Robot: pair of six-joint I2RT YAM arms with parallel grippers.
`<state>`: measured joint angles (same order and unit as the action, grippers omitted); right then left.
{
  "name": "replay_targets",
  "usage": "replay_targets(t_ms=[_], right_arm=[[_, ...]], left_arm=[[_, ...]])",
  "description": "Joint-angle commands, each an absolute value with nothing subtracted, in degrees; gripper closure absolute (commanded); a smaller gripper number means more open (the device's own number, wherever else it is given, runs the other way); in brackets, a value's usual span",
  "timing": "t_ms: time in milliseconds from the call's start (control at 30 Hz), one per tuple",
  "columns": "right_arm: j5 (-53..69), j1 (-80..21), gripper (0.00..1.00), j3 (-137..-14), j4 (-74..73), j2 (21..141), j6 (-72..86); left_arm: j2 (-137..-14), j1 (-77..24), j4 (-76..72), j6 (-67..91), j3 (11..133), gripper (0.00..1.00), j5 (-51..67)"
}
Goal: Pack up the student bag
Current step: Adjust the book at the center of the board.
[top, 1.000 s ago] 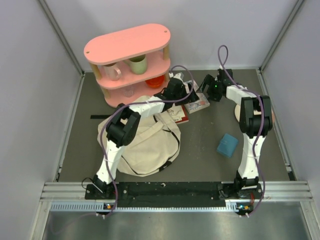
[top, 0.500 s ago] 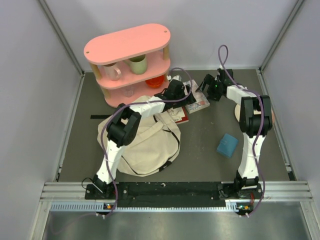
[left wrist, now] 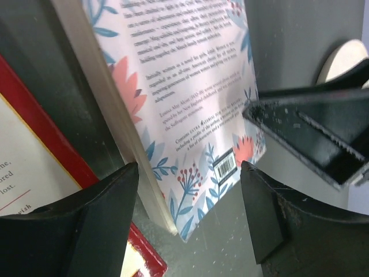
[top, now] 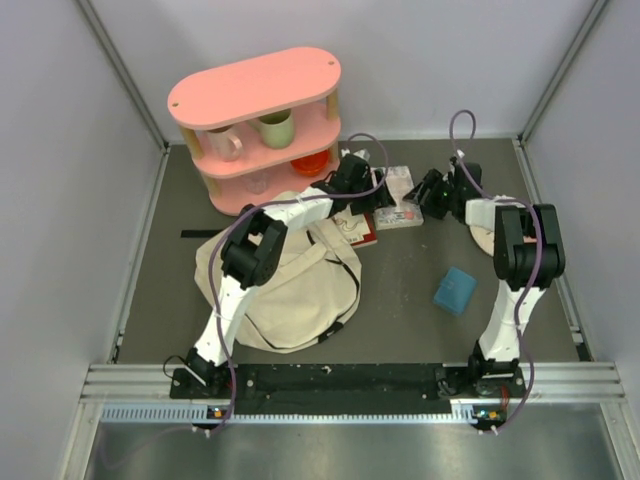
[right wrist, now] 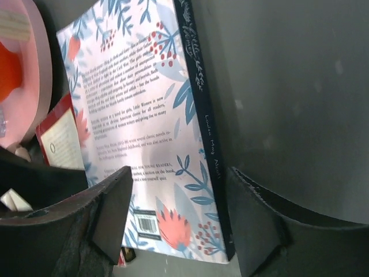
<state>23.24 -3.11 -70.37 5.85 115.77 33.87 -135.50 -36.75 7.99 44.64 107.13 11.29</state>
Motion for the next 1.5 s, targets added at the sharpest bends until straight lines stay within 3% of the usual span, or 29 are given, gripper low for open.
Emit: replay_targets(t_ms=[0, 167, 433, 733, 1133, 1267, 1333, 1467], right_arm=[[28.39, -4.04, 0.38, -55.40, 11.33, 106.91, 40.16], [27.52, -4.22, 0.38, -40.72, 13.98, 96.87, 42.36], [18.92, -4.22, 0.24, -36.12, 6.16, 85.36, 40.78], [11.08, -4.13, 0.19, -40.43, 1.93, 85.78, 40.34], [18.28, -4.13, 0.25, -40.34, 6.77, 92.55, 41.05], [19.95, -4.13, 0.31, -39.82, 7.73, 93.25, 41.13], [20.21, -4.13, 0.33, -39.20, 8.61, 92.90, 41.22], [20.48, -4.13, 0.35, -38.58, 8.96, 92.55, 41.48]], left_arm=[[-134.31, -40.16, 7.64, 41.67, 106.18, 0.26, 19.42], [-128.86, -42.71, 7.91, 39.73, 97.33, 0.26, 19.08], [-123.13, -43.77, 7.82, 34.38, 92.72, 0.21, 15.29], [-127.00, -42.98, 13.54, 31.38, 100.46, 0.18, 12.66], [-131.31, -42.80, 11.78, 34.19, 99.67, 0.18, 17.49], [-131.75, -42.80, 10.55, 35.16, 99.67, 0.23, 19.86], [-131.14, -42.80, 8.72, 35.51, 98.97, 0.37, 21.70], [-127.98, -42.80, 5.02, 36.74, 97.30, 0.55, 24.25]])
